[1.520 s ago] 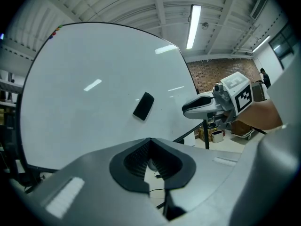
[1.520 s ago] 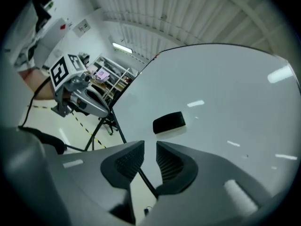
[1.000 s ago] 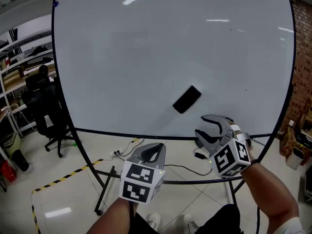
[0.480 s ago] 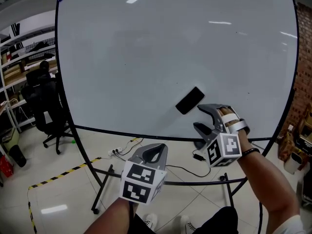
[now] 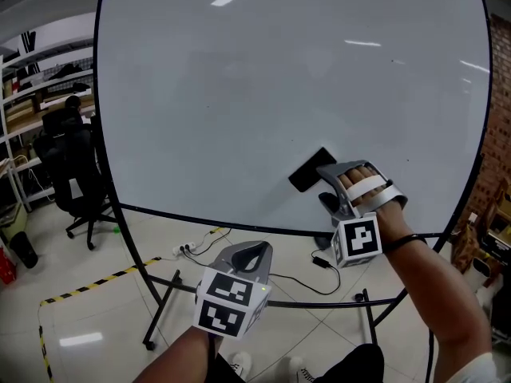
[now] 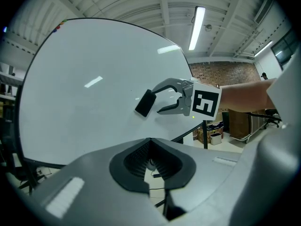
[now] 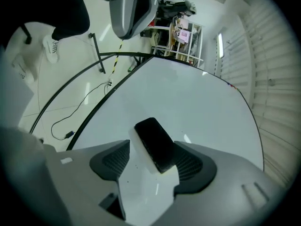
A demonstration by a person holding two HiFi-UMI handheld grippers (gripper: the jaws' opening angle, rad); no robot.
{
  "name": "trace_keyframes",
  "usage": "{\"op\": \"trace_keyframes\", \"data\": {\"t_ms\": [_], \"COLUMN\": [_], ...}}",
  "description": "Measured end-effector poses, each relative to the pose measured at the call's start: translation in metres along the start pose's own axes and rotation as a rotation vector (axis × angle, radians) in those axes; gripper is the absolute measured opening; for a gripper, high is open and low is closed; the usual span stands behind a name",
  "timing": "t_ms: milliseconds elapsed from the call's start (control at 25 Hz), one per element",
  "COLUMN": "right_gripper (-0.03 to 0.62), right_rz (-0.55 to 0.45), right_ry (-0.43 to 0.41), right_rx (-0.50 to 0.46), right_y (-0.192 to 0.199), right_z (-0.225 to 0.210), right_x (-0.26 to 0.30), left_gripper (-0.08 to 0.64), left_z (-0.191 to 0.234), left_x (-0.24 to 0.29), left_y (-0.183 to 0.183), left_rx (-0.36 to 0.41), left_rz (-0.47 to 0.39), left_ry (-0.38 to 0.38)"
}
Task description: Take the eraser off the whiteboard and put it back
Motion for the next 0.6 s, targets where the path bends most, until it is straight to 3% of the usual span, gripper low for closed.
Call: {"op": "trace_keyframes", "data": {"t_ms": [240, 600], "right_gripper": [0.371, 0.388], "right_rz": [0.007, 0.034], "right_ry": [-0.015, -0.035], "right_rx": [-0.099, -0.128], "right_y": [-0.001, 0.002], "right_z": [0.001, -0.008], "right_x": [0.017, 0.041], "left_gripper": [0.017, 0.017], "left_z": [-0.001, 0.0], "left_x": [0.002, 0.001], "left_y": [-0.002, -0.004], "left_rx": [0.005, 0.001], "left_rz": [-0.004, -0.008], "left_ry": [0.003, 0.005]}}
Point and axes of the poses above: the fingertips, and each gripper's own axes: x forward along the fingers, z to its left, y out of its underside, the point moved 8 cm from there along -x, backward along the fingers, and after that the axes turned 4 degrees about -x, right-handed, at the moved point
